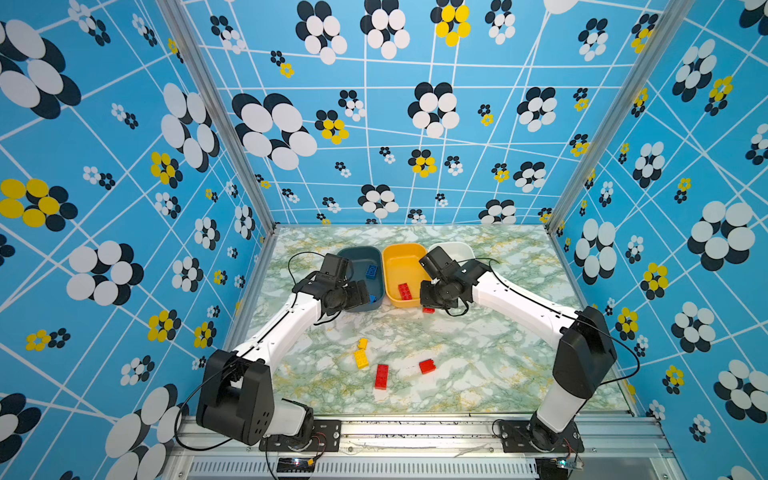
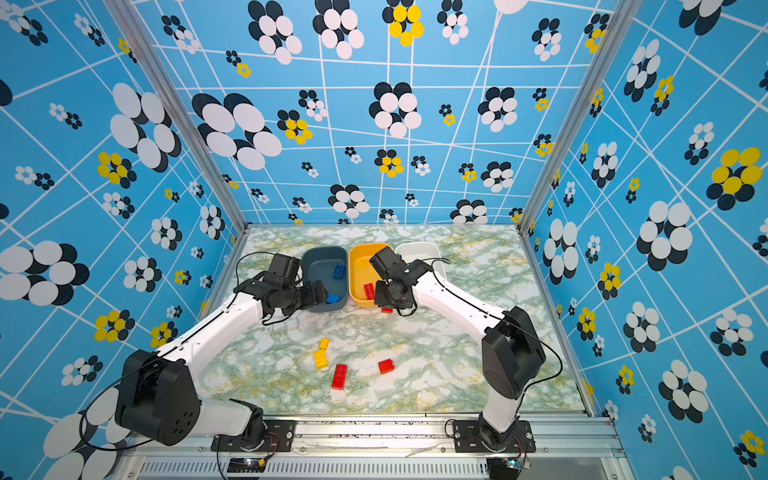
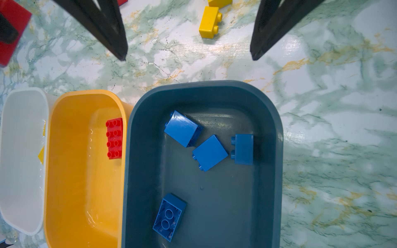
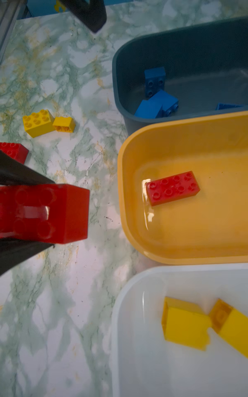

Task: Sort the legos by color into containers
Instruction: 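Carry the red brick over the yellow bin and open right gripper, then lower right gripper to a small red brick and grasp it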

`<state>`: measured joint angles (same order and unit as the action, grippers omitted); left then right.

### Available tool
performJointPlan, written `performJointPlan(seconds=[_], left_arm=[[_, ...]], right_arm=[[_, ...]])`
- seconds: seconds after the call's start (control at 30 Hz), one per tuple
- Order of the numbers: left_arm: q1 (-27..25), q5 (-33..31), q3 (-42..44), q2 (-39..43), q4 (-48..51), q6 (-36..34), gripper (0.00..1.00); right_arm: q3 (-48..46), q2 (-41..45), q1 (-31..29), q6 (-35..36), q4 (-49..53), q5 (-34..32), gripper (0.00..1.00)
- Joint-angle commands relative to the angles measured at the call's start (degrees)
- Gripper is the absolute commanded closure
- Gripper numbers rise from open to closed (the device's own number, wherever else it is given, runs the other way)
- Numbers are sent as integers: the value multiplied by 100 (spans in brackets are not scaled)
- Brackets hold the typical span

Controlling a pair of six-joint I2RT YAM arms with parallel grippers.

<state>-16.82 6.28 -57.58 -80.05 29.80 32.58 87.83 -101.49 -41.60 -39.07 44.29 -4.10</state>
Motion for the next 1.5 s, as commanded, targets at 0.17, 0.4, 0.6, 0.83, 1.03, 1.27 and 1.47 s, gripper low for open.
performJointPlan(seconds=[0.17,0.4,0.6,0.83,1.03,1.27,1.47], left_arm=[[56,96,273,327,105,68,9],[52,110,422,497,183,105,9],[55,109,521,616,272,106,8],[49,119,572,680,281,115,8],[50,136,556,657,272,97,8],[50,160,555,639,237,91,8],[48,154,584,652,219,100,8]], right_arm=[[1397,-1145,62,825,511,-196,72],[2137,-1948,238,1000,536,-100,72],[2540,-2494,354,1089,629,-90,72],[2822,-2818,390,1160,790,-50,64],[2802,-2706,390,1155,800,-73,51],[2656,-2447,383,1116,792,-74,47],[2277,-2005,364,1029,726,31,47]])
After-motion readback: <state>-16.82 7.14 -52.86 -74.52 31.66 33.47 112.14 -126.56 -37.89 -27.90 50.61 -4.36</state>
